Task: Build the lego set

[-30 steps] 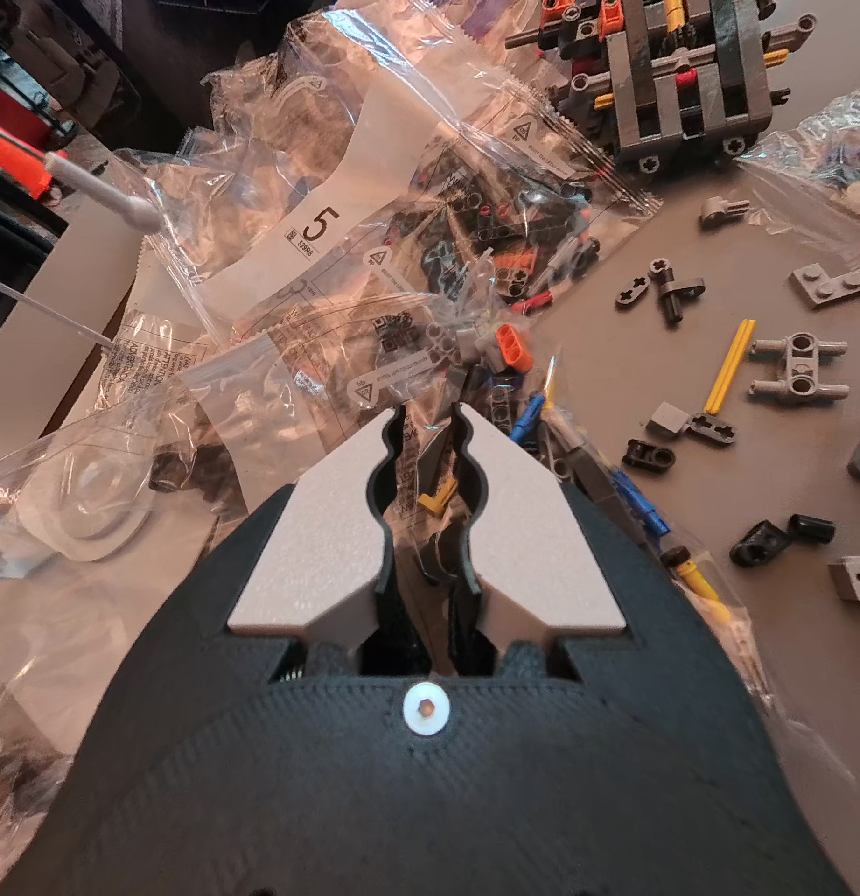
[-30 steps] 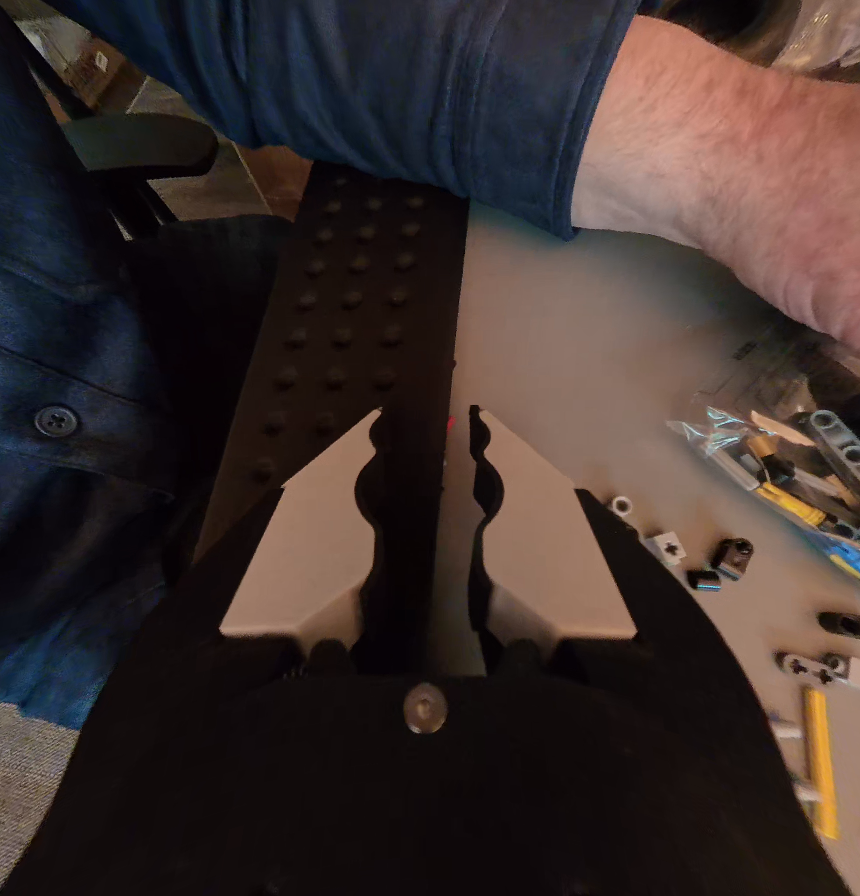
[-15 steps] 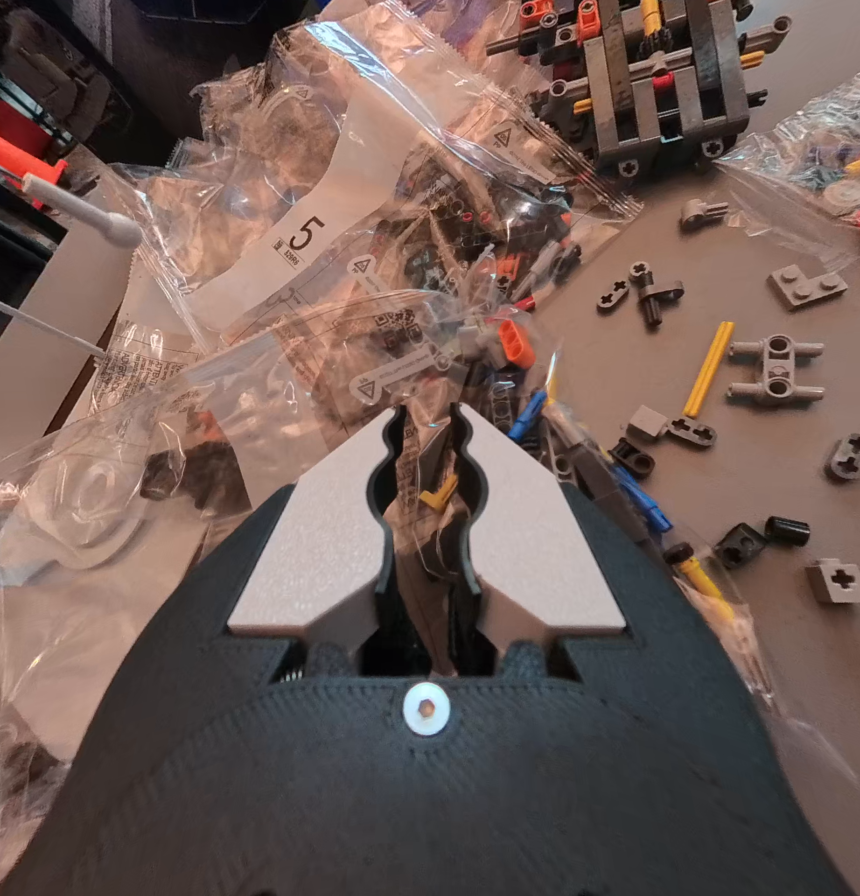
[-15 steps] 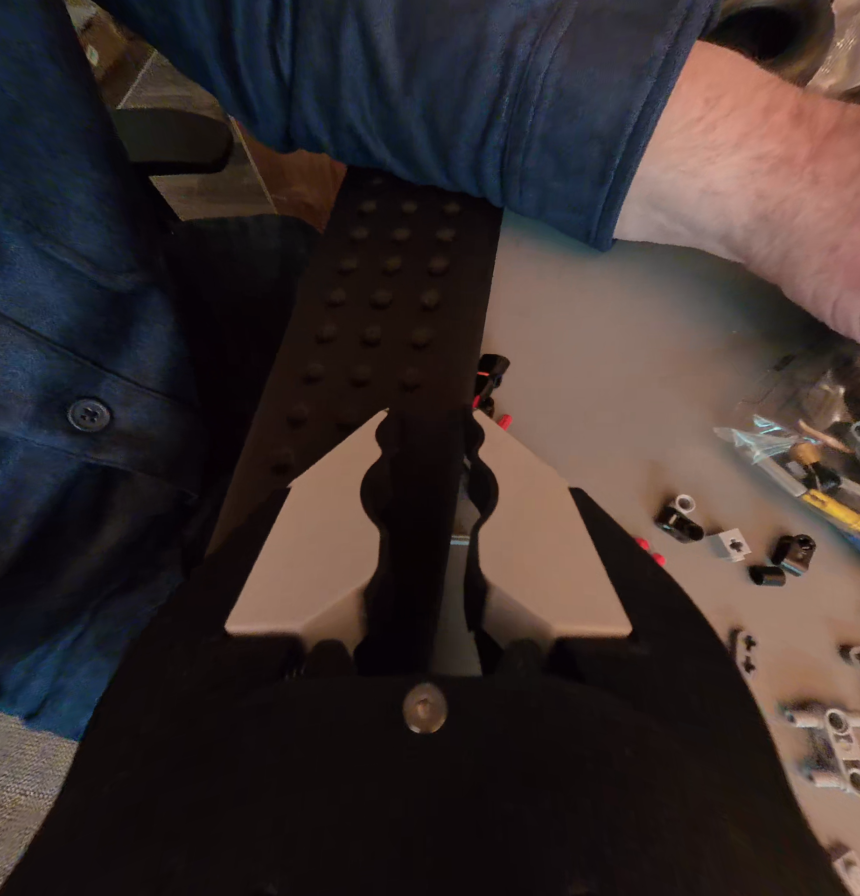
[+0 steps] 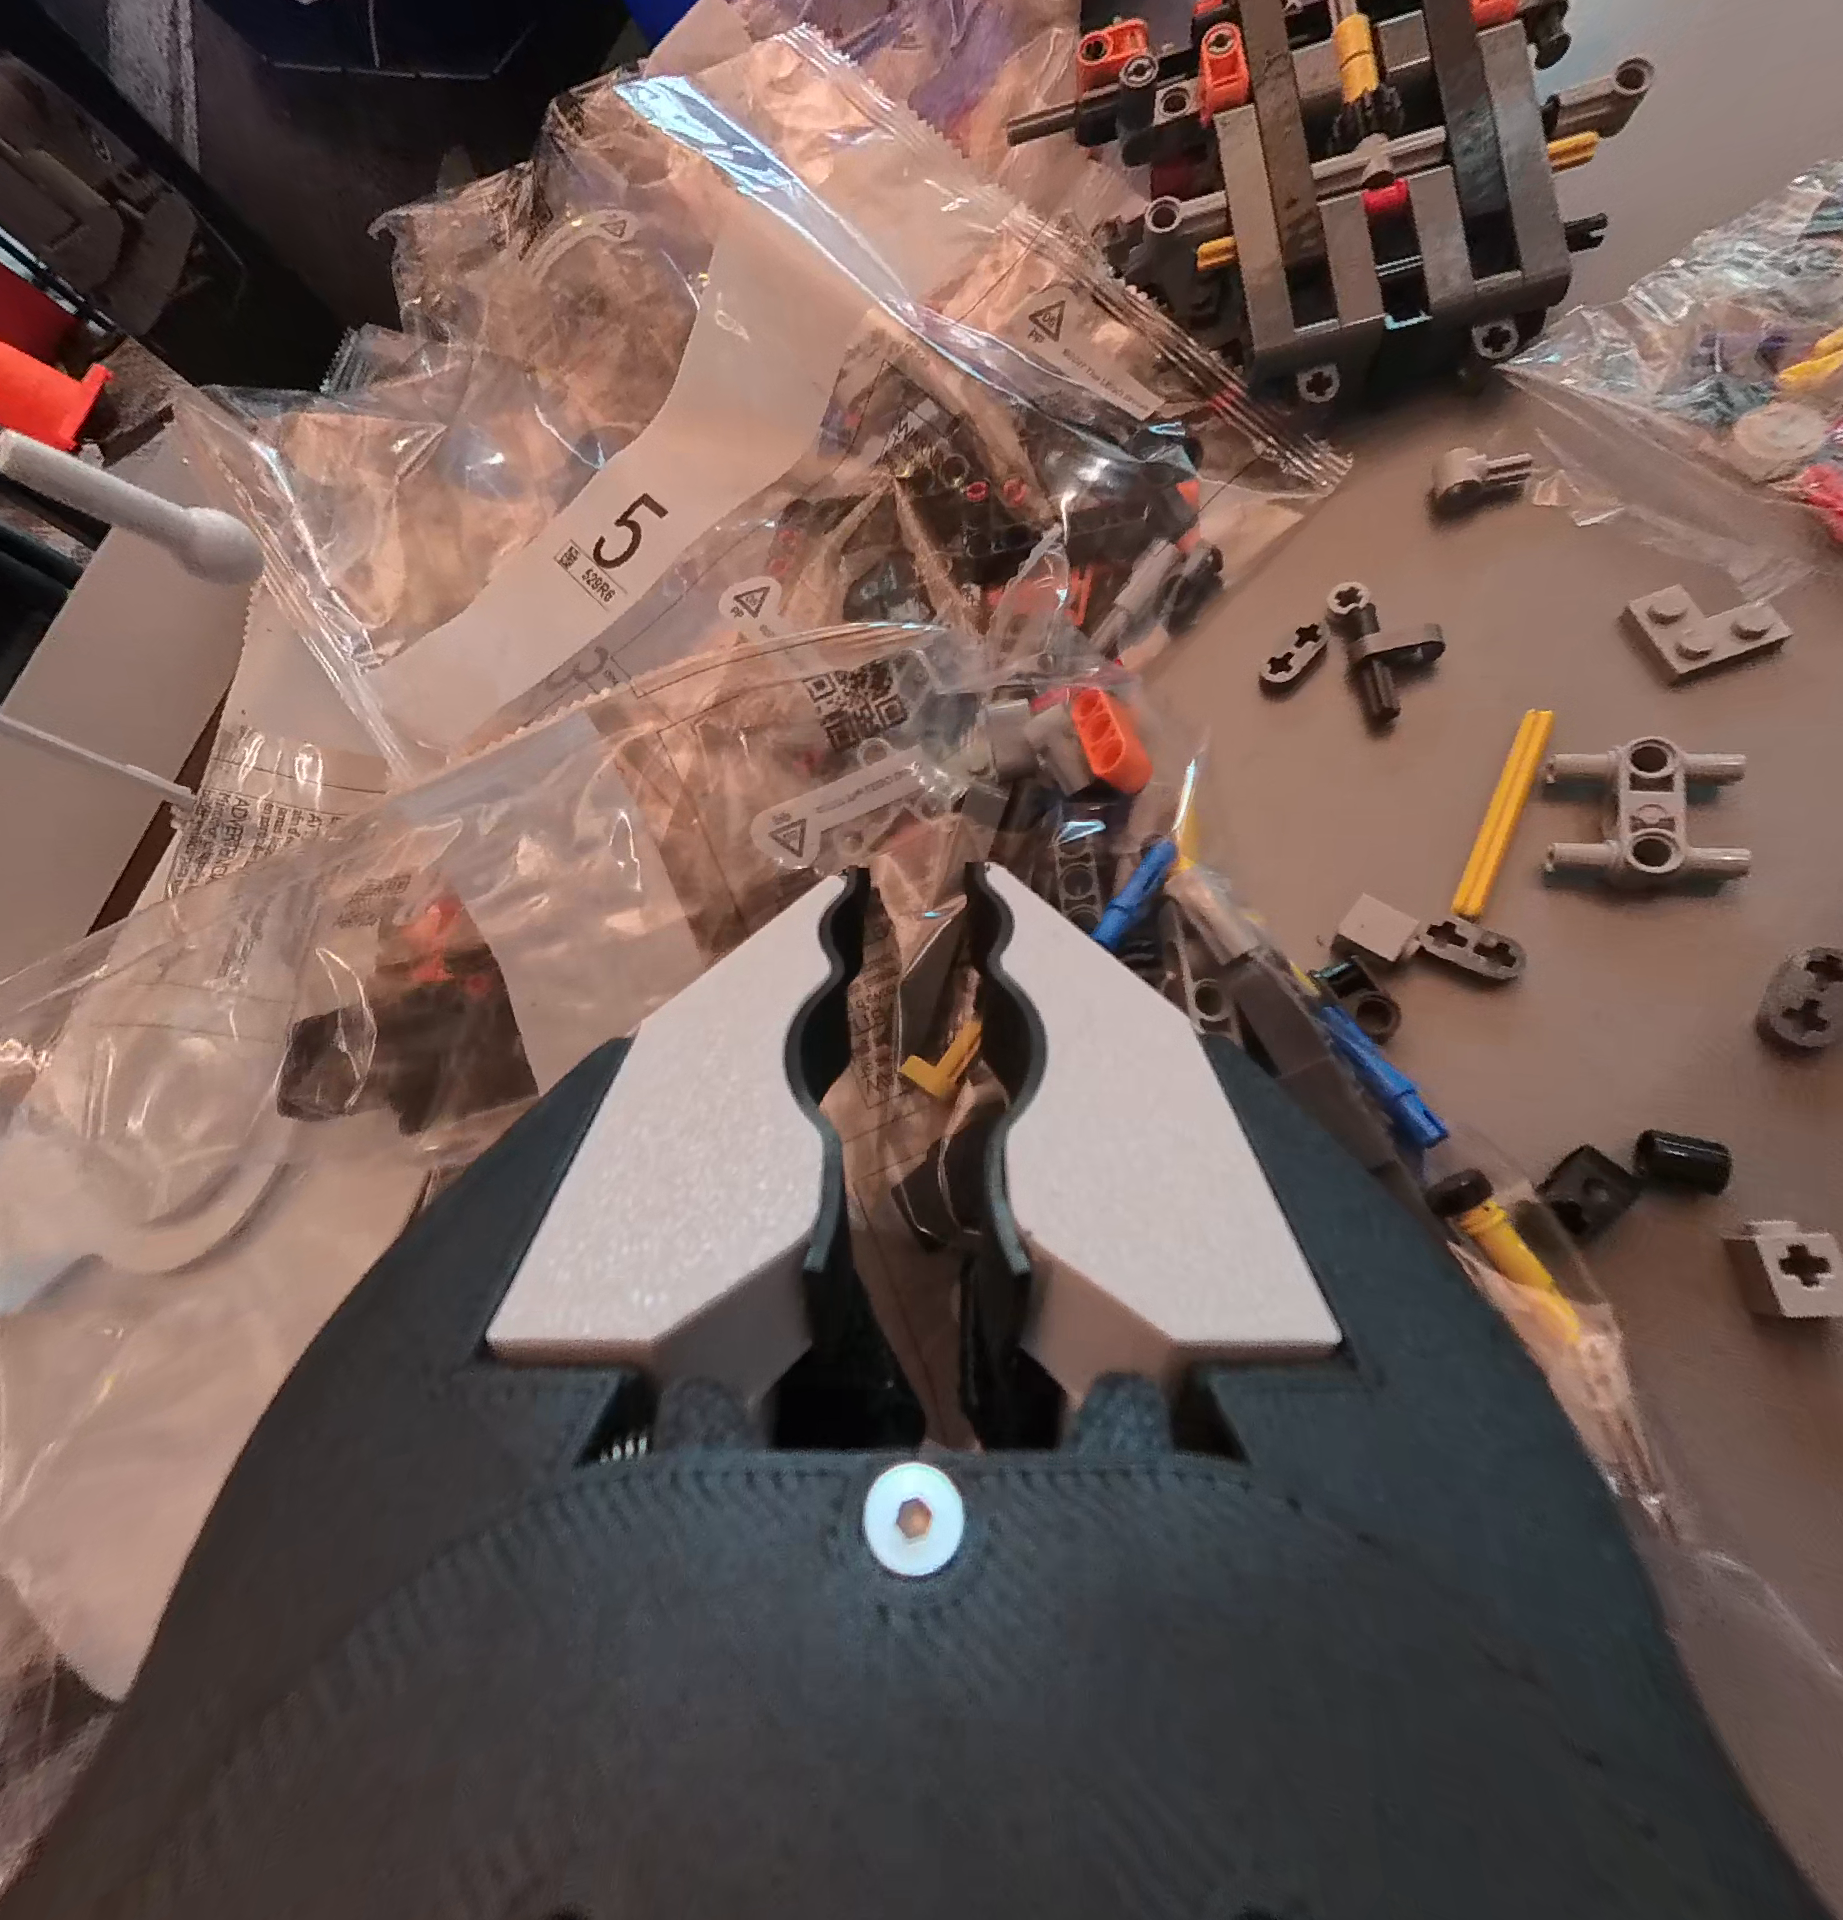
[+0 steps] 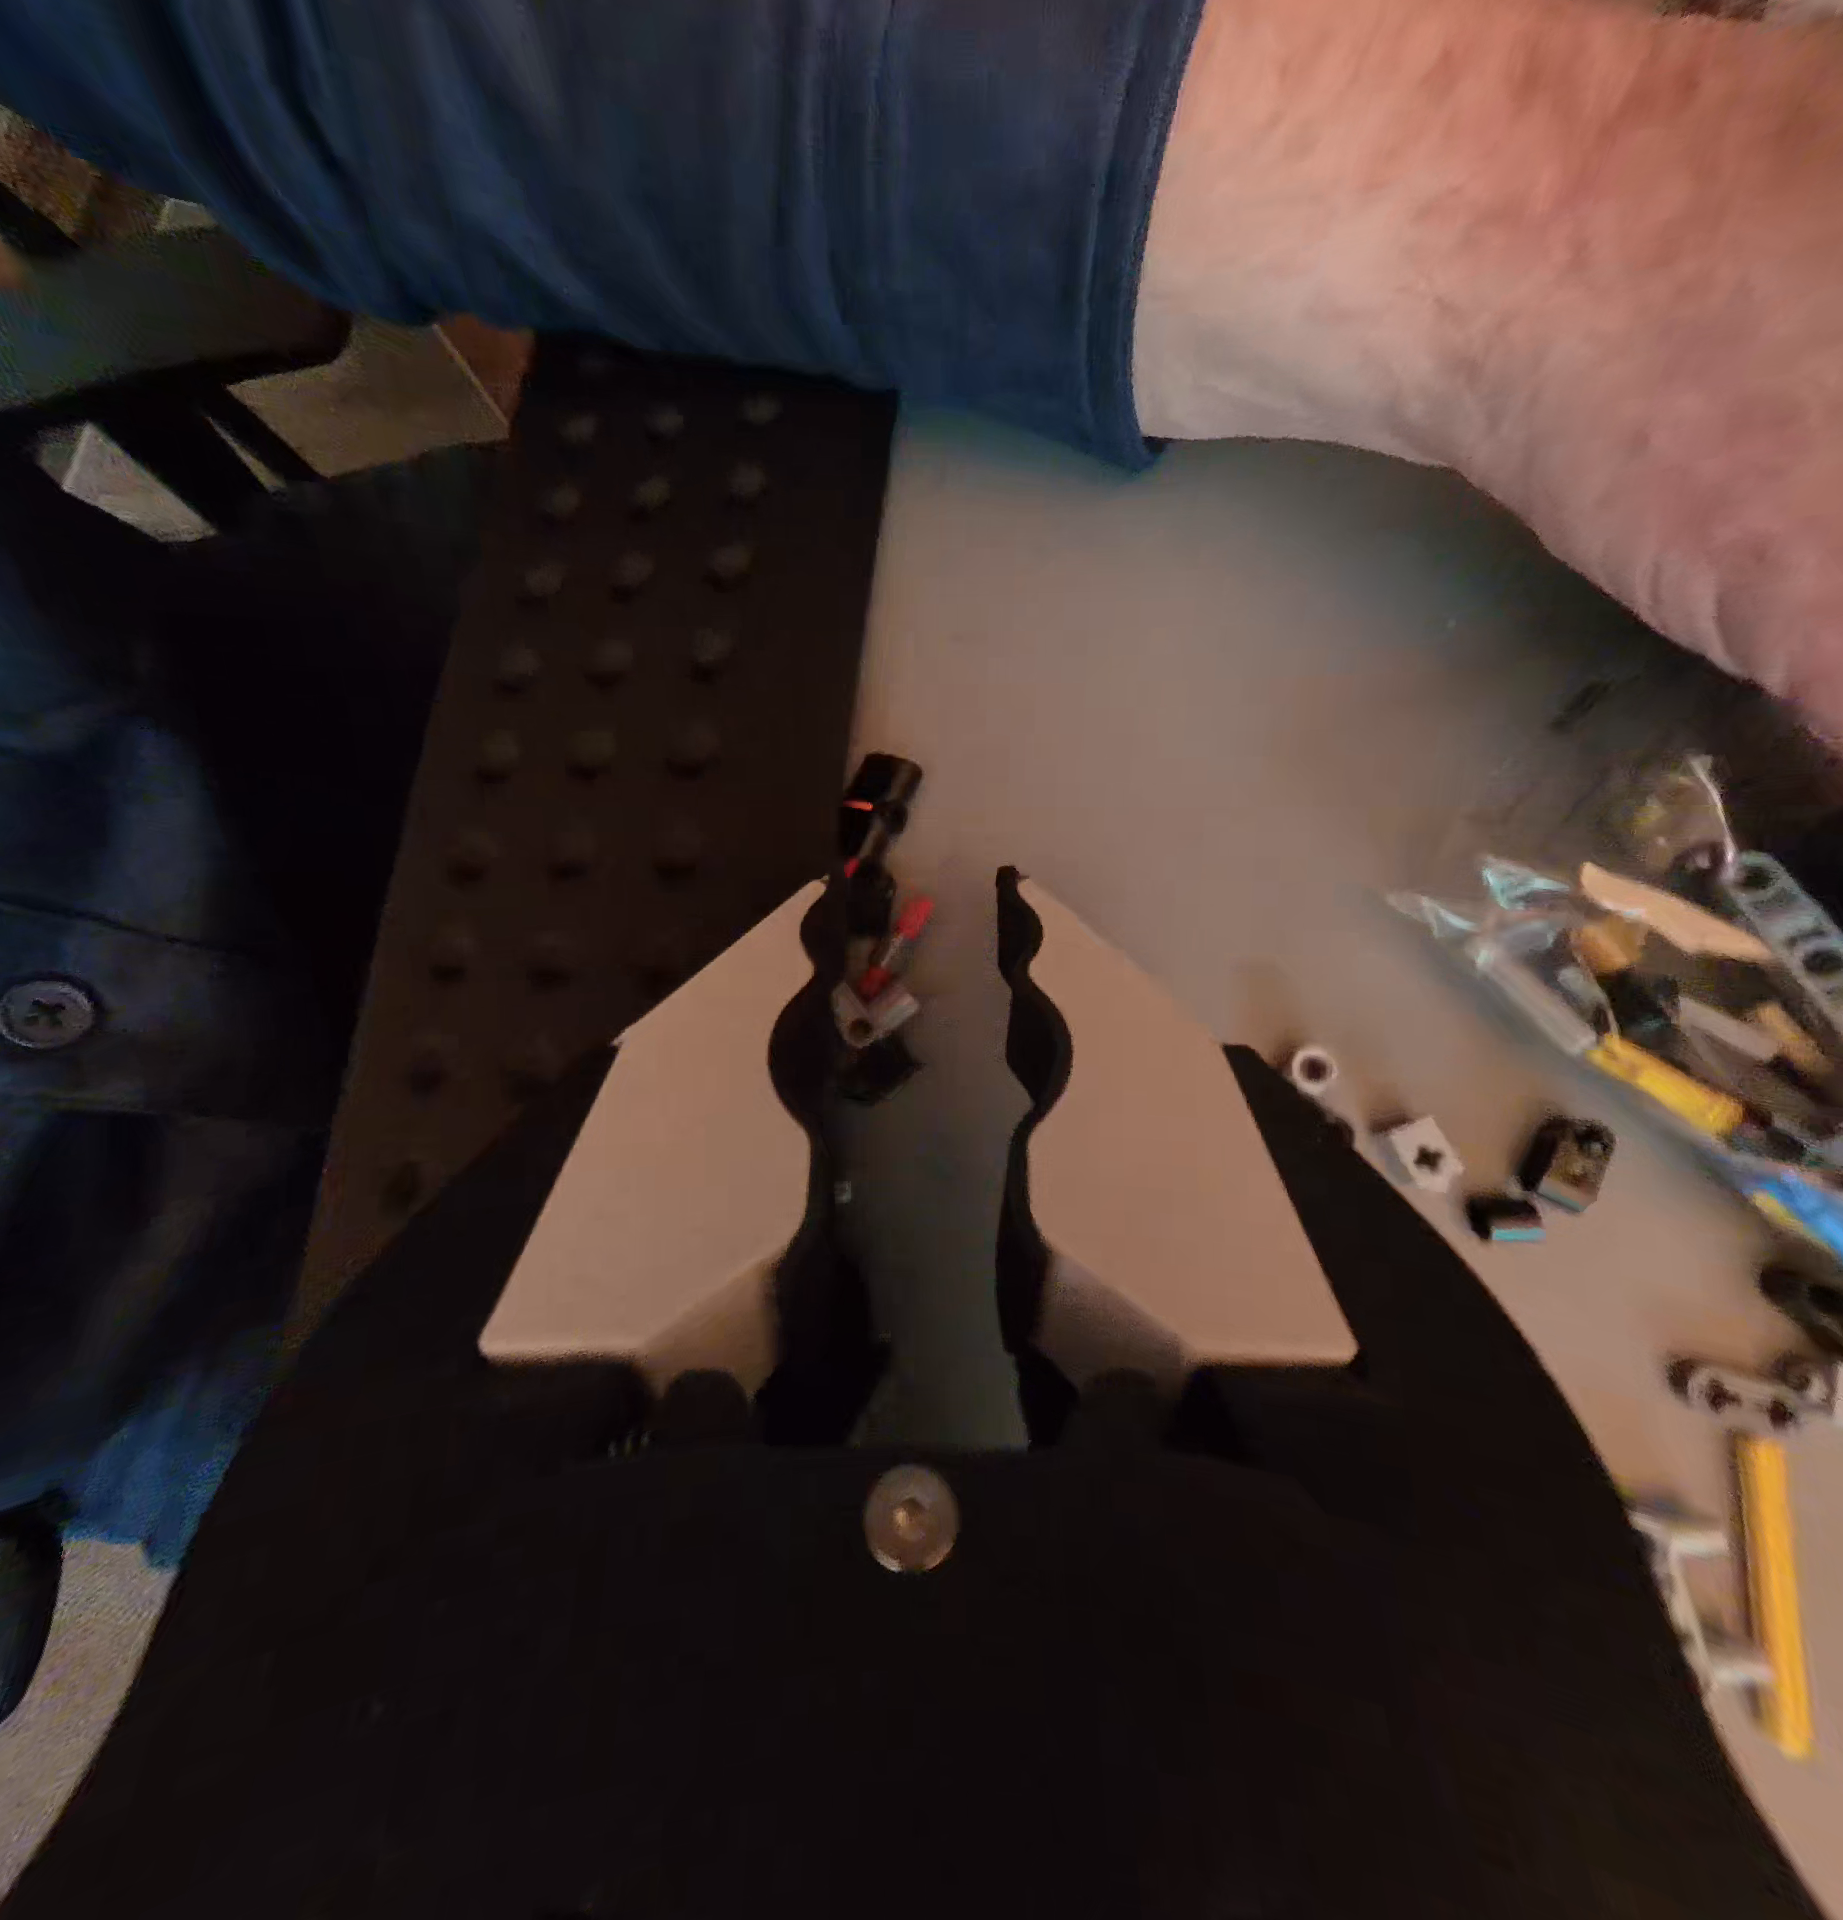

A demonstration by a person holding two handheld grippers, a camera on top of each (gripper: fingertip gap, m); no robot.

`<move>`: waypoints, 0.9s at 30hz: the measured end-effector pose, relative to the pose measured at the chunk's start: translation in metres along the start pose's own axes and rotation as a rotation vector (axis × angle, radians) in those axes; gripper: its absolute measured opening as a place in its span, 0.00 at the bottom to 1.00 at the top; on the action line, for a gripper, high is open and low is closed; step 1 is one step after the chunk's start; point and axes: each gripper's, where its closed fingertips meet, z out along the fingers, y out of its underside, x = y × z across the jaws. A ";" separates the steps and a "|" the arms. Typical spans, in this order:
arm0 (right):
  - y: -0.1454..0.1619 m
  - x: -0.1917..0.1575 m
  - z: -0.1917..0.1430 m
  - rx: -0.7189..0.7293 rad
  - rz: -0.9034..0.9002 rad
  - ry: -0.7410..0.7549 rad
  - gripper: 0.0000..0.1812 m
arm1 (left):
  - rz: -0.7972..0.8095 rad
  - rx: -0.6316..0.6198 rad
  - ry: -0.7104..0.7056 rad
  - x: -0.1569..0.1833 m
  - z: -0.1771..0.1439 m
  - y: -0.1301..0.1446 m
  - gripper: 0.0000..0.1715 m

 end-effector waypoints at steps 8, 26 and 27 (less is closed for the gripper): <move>0.000 0.001 0.022 -0.138 -0.036 -0.071 0.11 | 0.000 0.002 0.017 0.000 0.001 0.000 0.10; -0.015 0.002 0.039 -0.192 -0.345 -0.155 0.12 | 0.012 0.000 0.027 0.001 0.002 -0.002 0.11; -0.015 0.001 0.041 -0.201 -0.372 -0.152 0.10 | 0.013 0.000 0.028 0.001 0.002 -0.002 0.11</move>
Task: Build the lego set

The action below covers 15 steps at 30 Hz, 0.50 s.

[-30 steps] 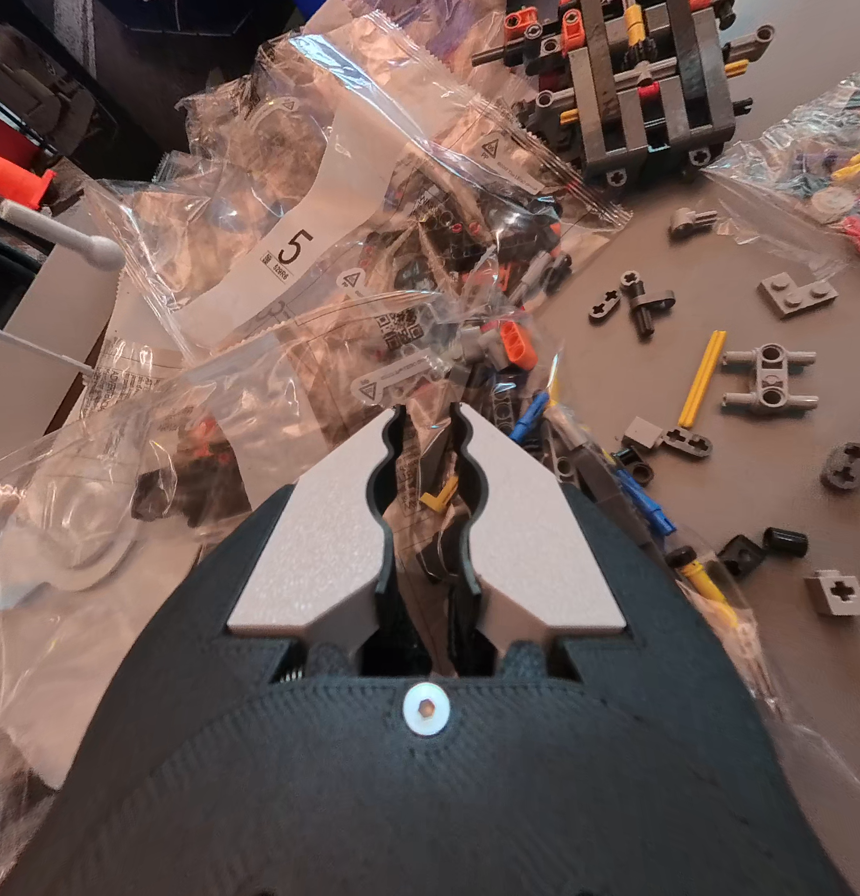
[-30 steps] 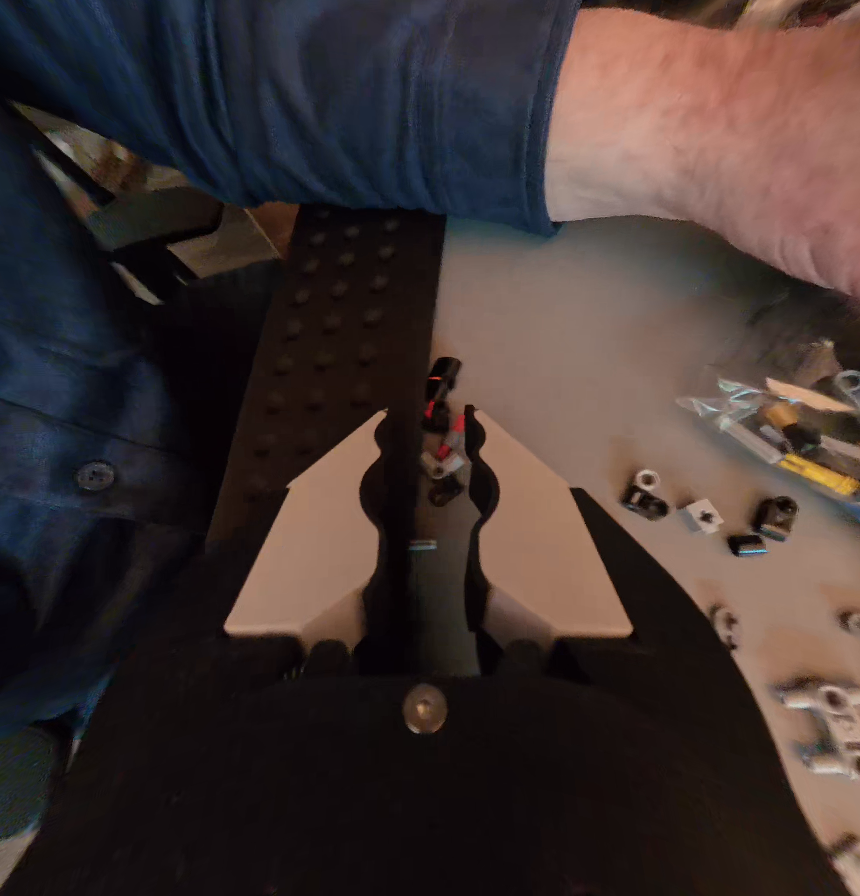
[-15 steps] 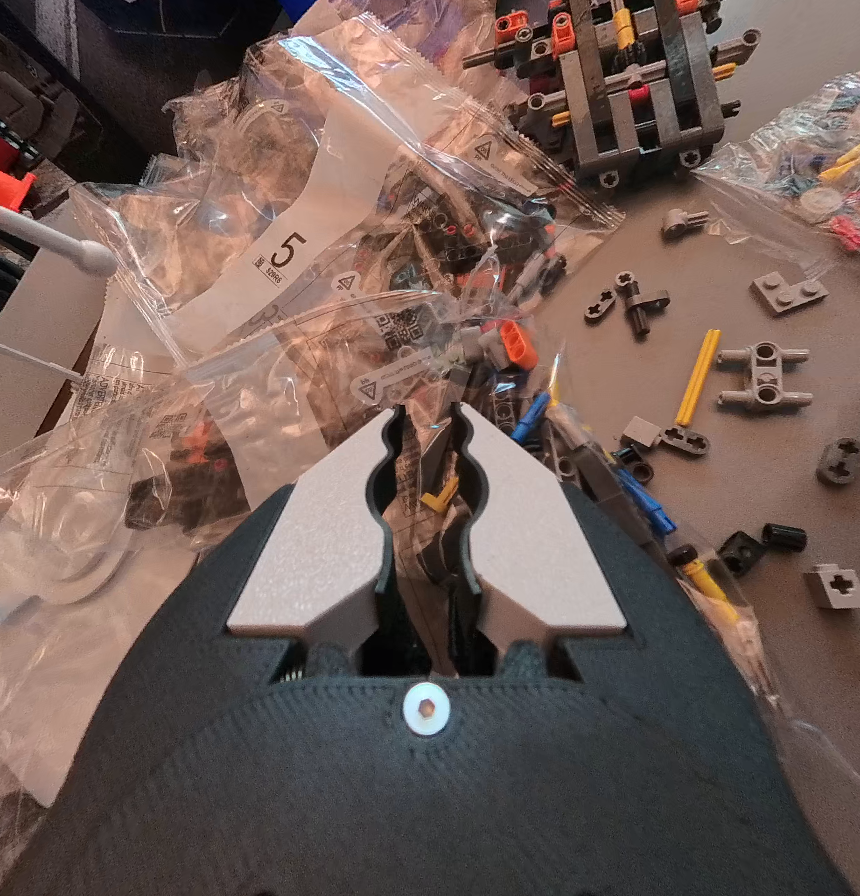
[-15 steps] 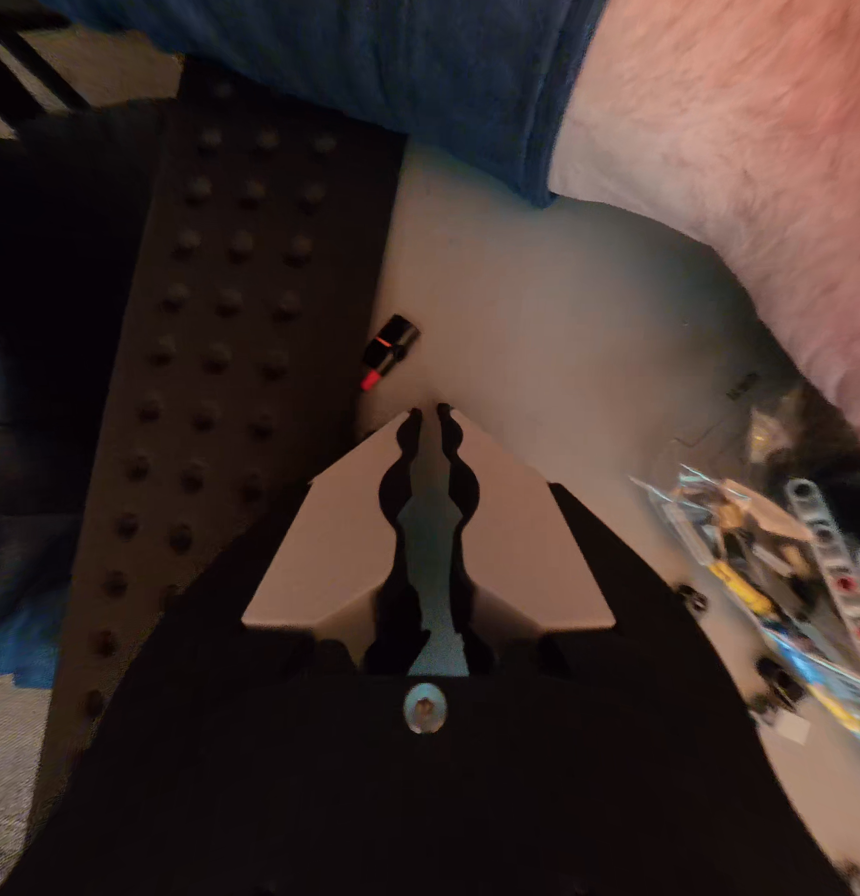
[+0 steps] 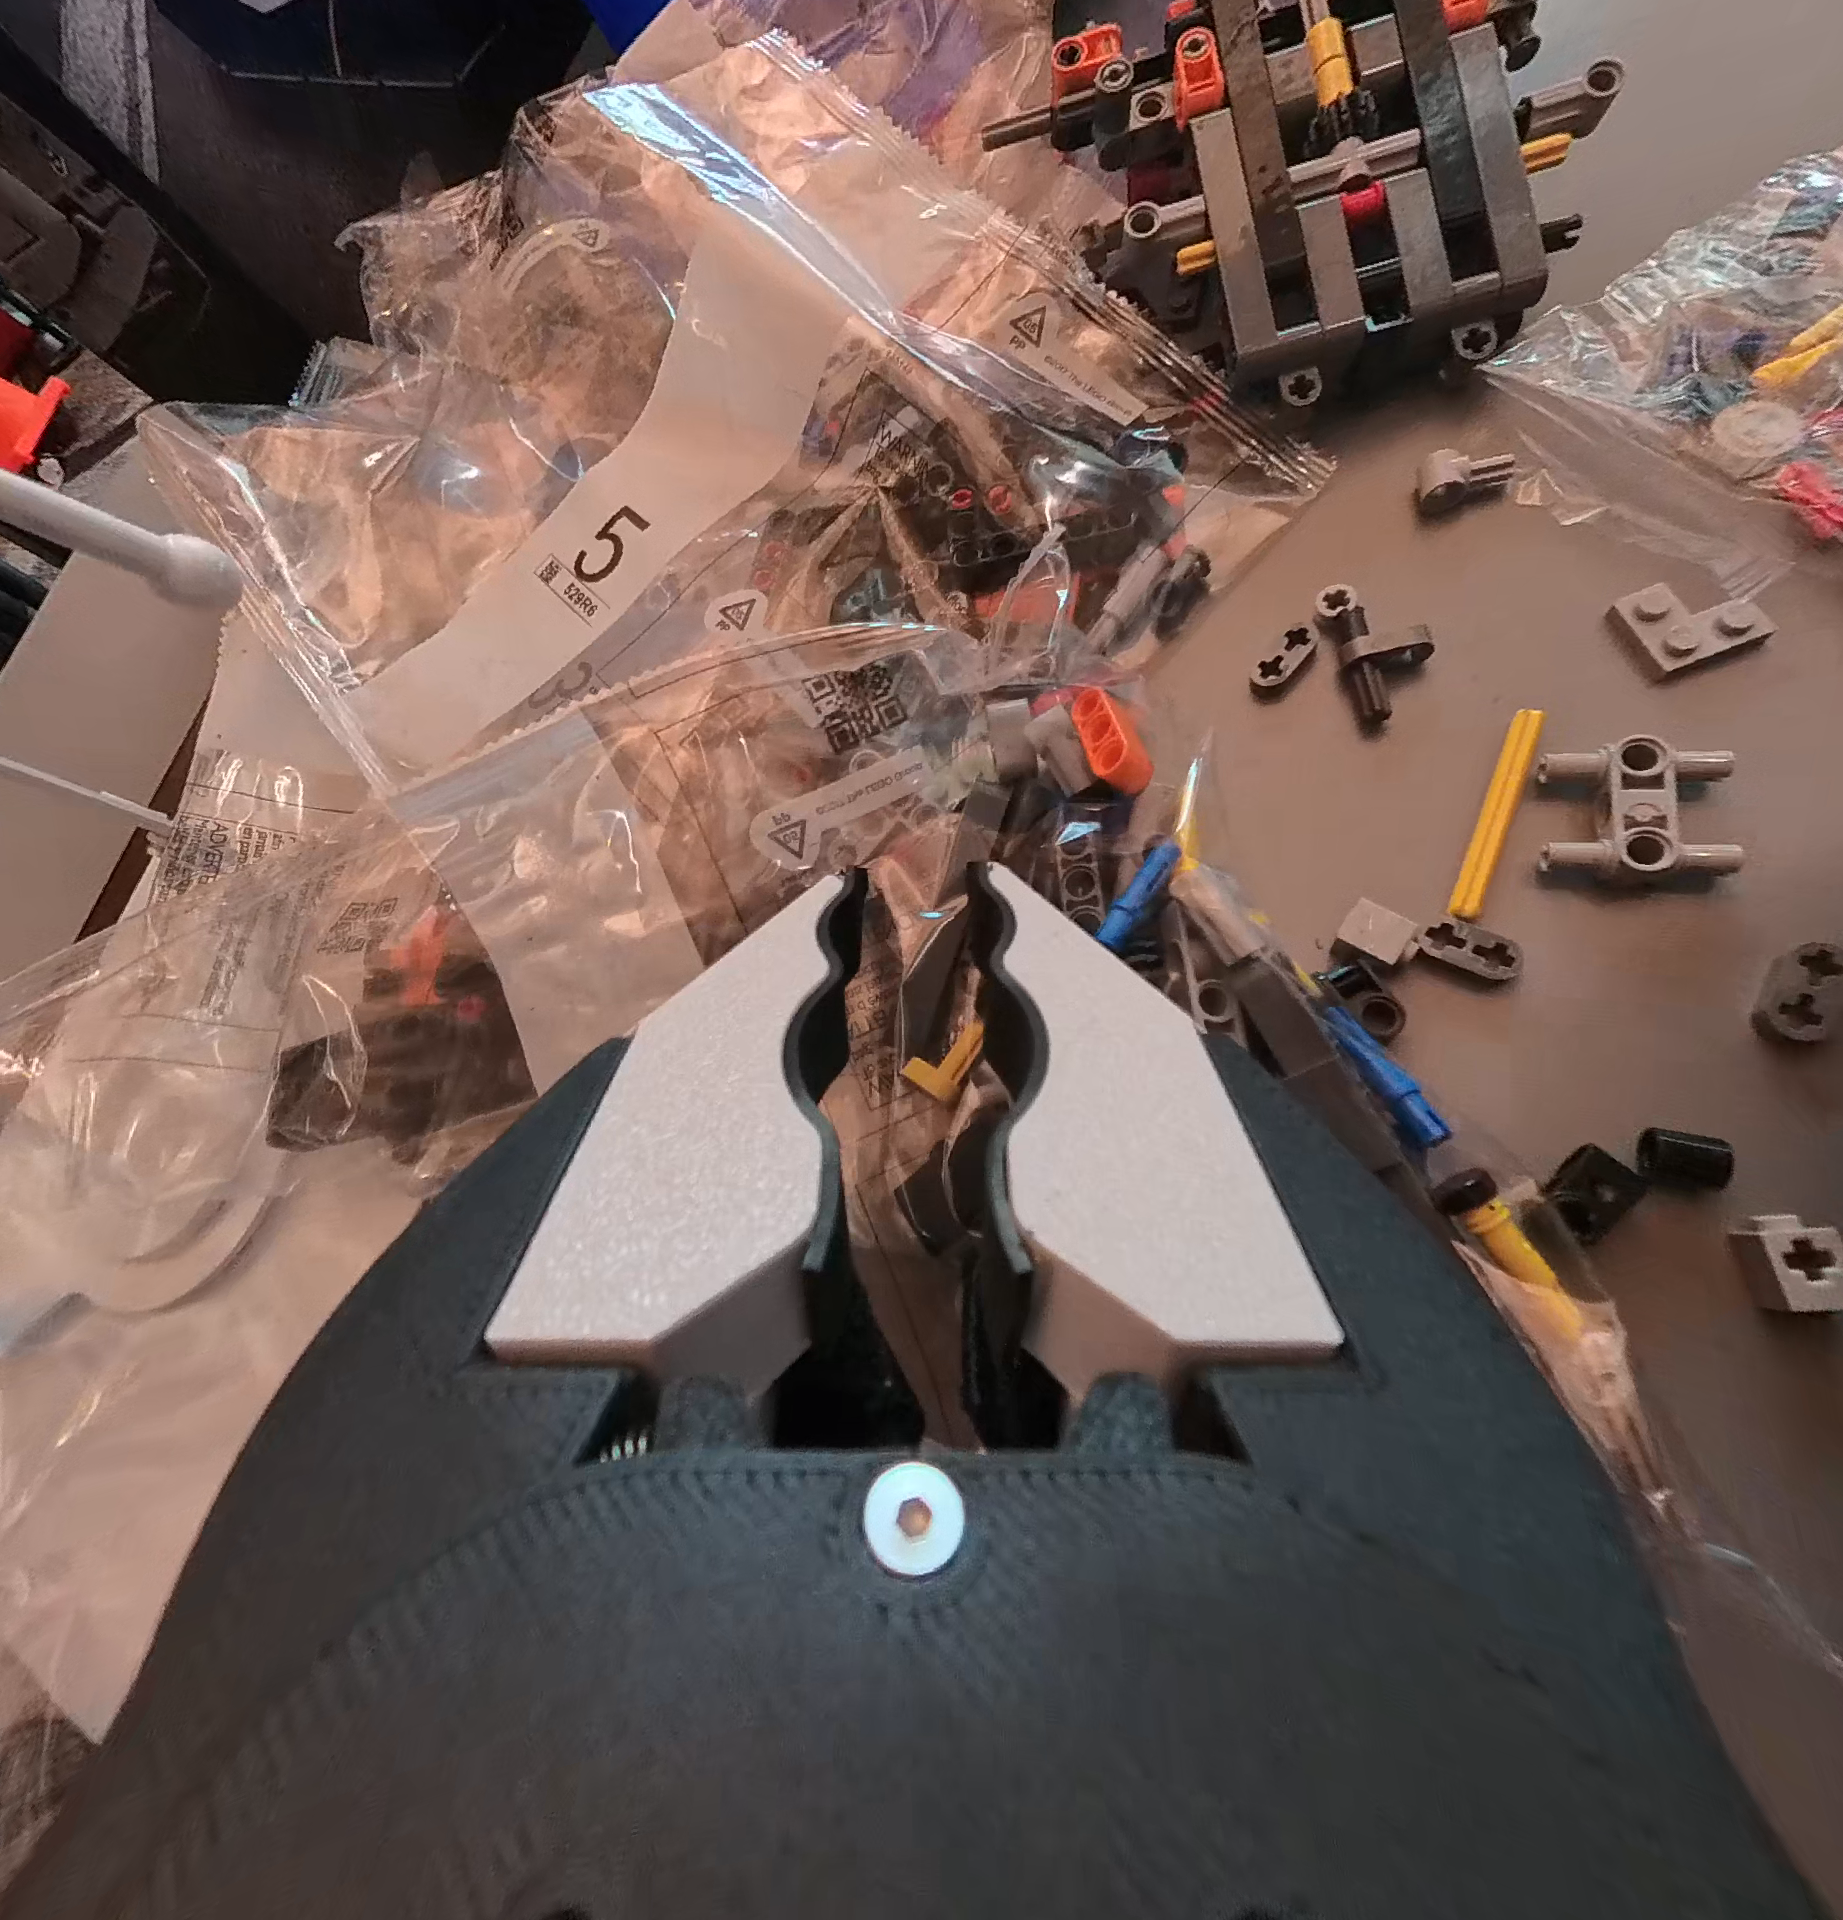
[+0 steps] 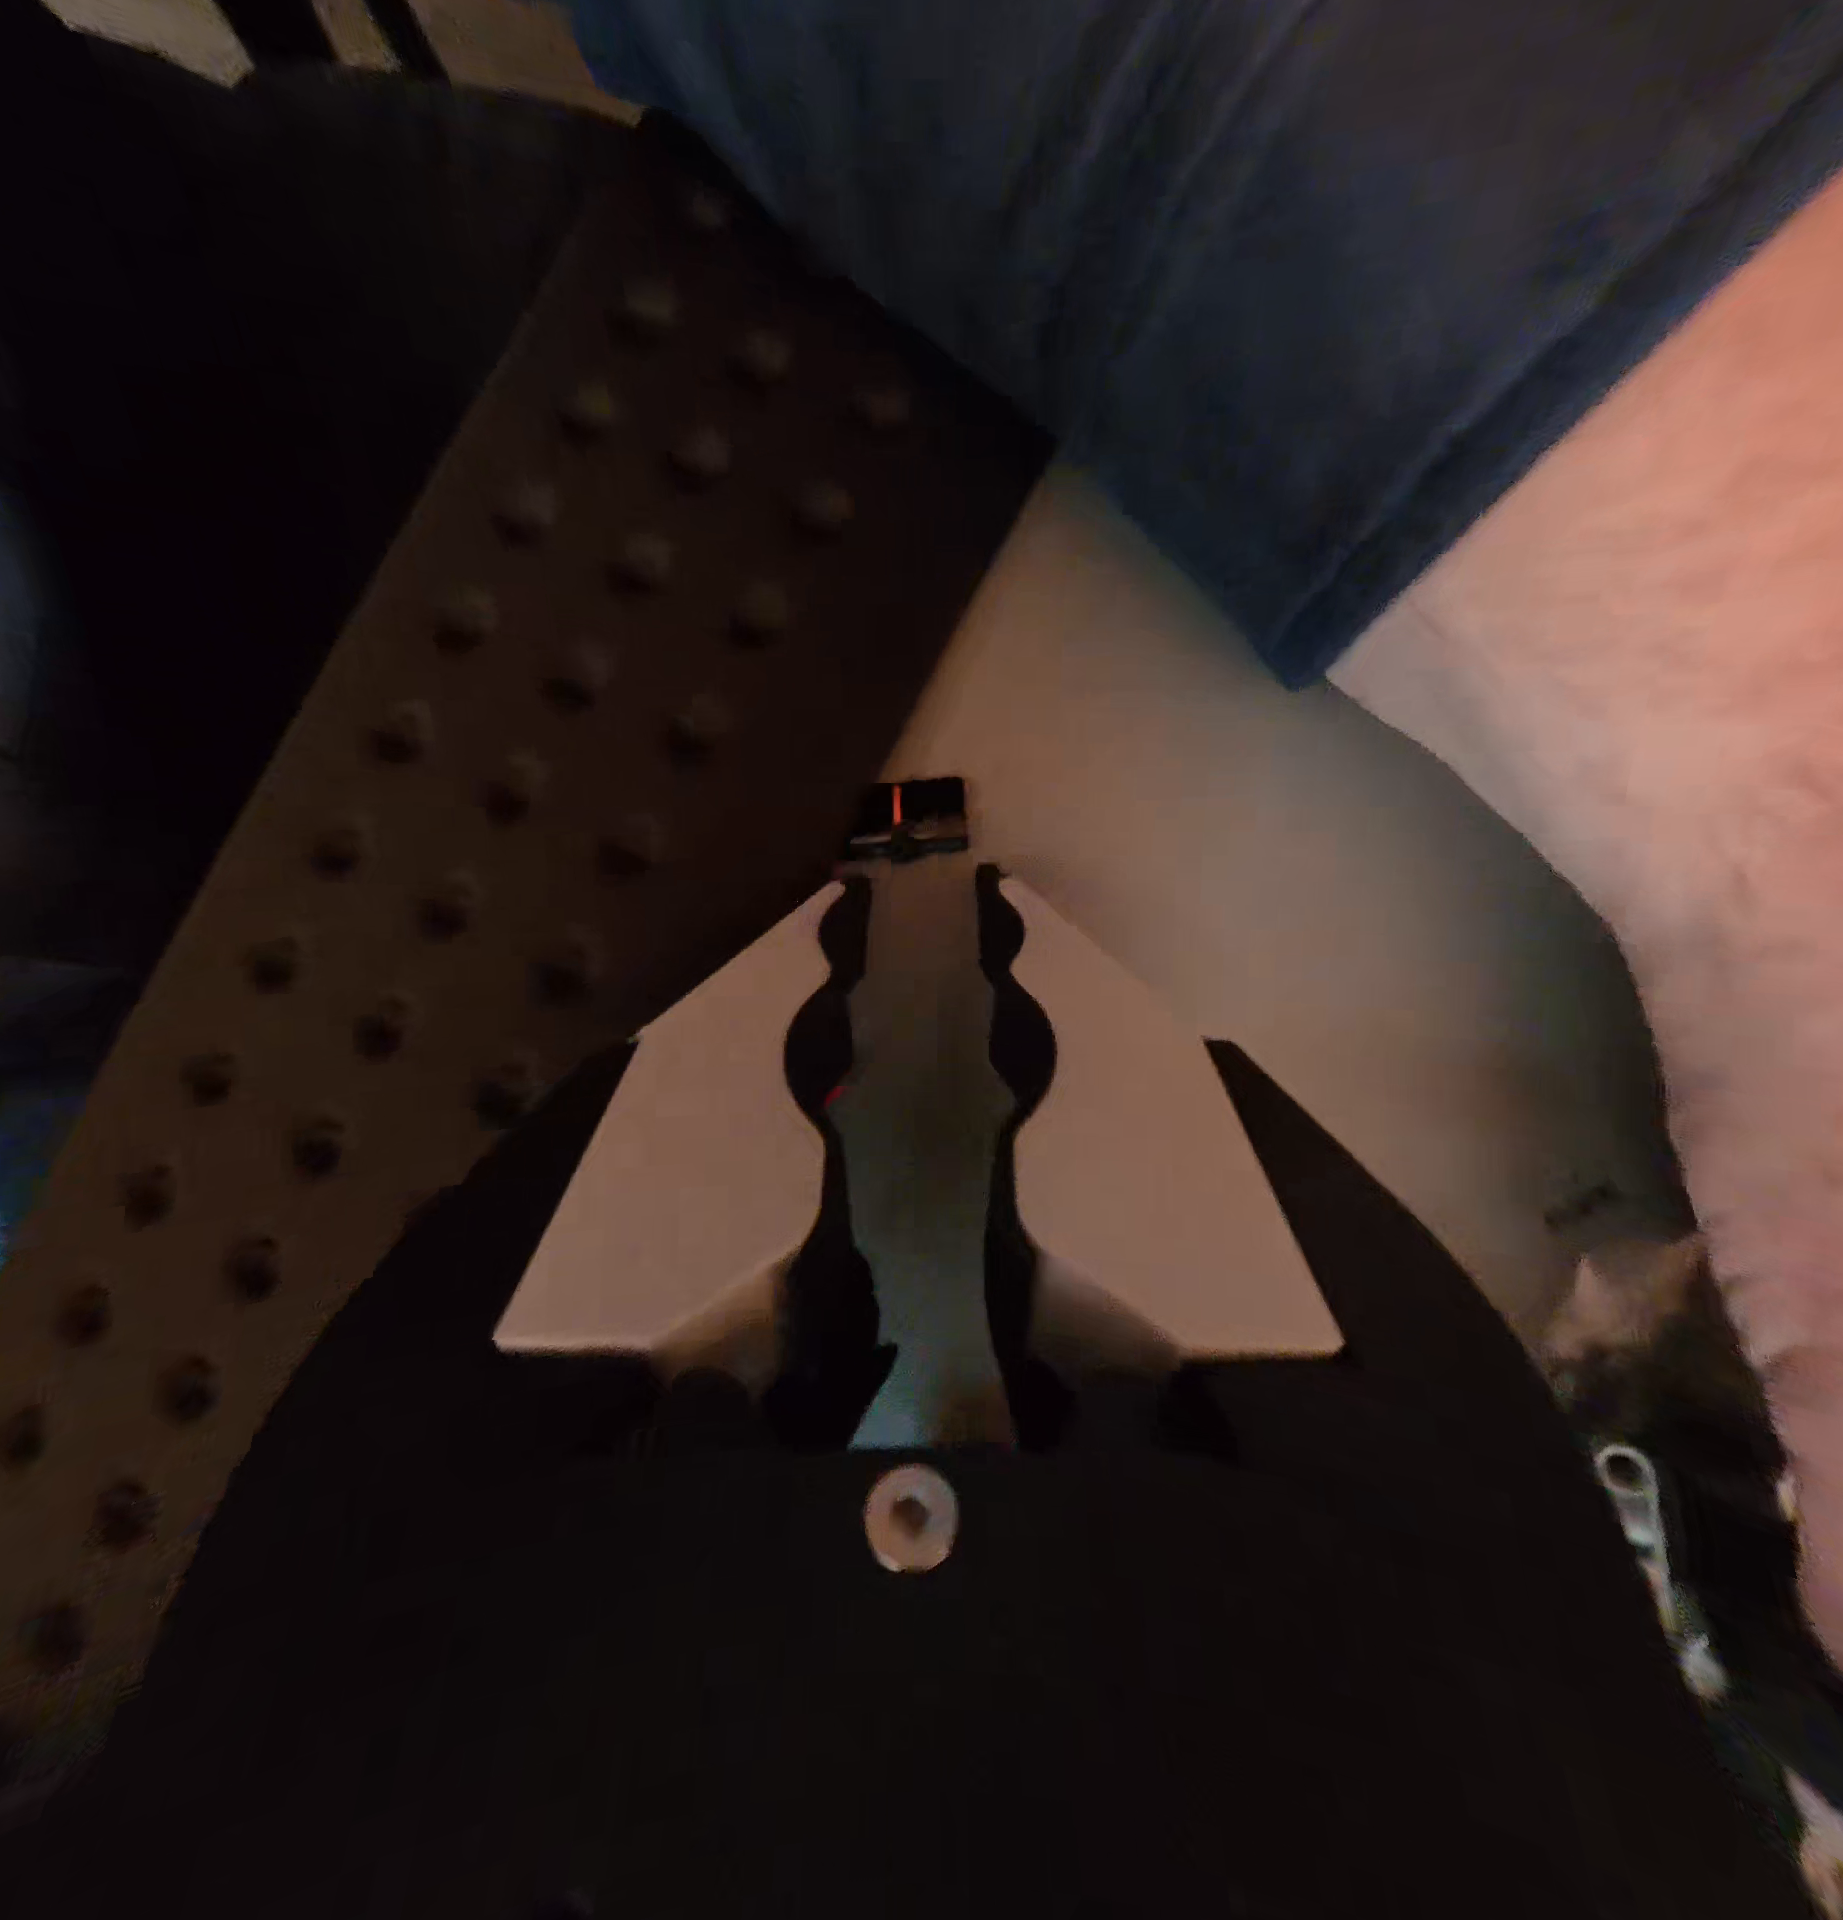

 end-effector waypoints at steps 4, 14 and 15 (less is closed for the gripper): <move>-0.005 0.000 0.005 -0.019 -0.044 -0.015 0.06 | 0.001 0.002 0.005 0.000 0.001 0.000 0.11; -0.018 0.006 0.007 0.001 -0.037 -0.012 0.09 | 0.004 0.002 0.007 0.000 0.001 -0.001 0.11; -0.018 0.006 0.009 -0.004 -0.042 -0.013 0.08 | 0.004 0.003 0.007 0.000 0.001 -0.001 0.11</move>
